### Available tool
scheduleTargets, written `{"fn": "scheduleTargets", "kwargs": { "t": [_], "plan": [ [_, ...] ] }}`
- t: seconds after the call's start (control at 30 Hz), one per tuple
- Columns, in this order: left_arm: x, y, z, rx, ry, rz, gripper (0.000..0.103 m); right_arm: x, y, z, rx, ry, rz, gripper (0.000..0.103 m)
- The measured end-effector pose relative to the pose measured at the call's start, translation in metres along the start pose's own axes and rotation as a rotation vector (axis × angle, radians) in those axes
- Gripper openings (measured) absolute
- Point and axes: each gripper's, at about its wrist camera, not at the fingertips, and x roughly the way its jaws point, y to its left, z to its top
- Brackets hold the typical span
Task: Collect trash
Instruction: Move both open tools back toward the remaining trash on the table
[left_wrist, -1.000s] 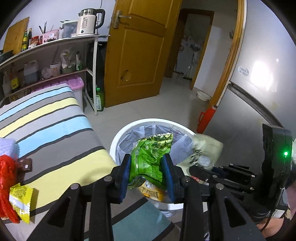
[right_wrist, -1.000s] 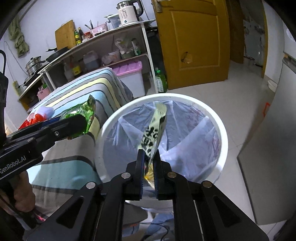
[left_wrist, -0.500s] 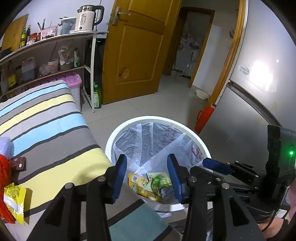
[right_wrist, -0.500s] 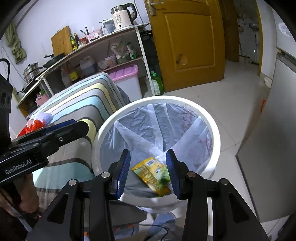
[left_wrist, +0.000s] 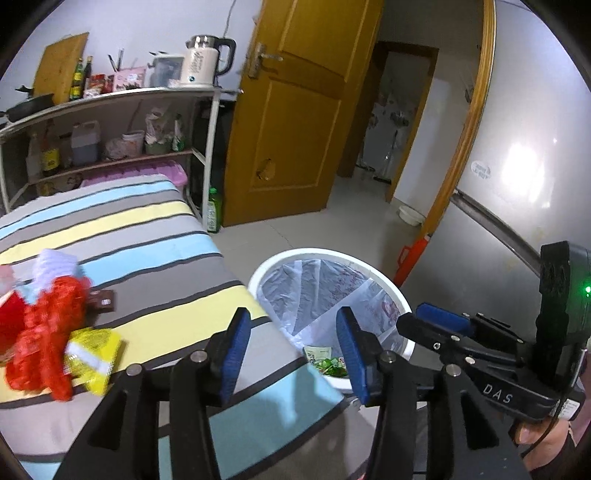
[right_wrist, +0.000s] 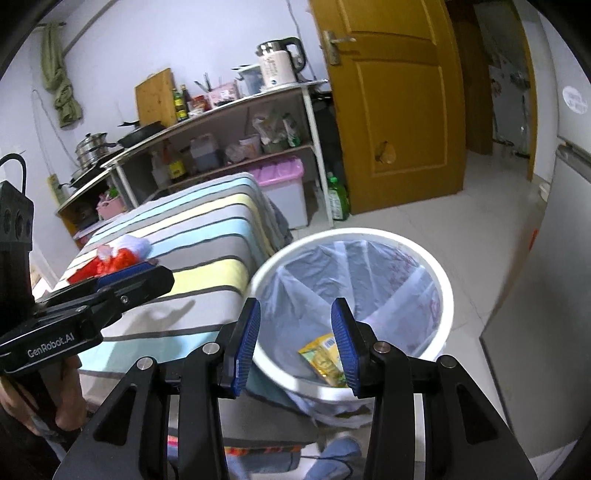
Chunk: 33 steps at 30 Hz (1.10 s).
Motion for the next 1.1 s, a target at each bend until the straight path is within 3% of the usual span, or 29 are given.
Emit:
{"fn": "scheduleTargets", "kwargs": {
  "t": [0.3,0.73,1.1],
  "plan": [
    [-0.043,0.027,-0.018,-0.042,-0.051,0.031,0.054,-0.007,0.045,-0.005,-0.09,-0.011,0.051,0.041],
    [-0.084,0.071,-0.041,-0.085,-0.097,0.209,0.054,-0.003,0.089,-0.008,-0.162,0.007,0.117,0.041],
    [-0.109,0.108,-0.055,-0.125,-0.105,0.283,0.054,0.015,0.12,-0.011,-0.211,0.056,0.17,0.041]
  ]
}}
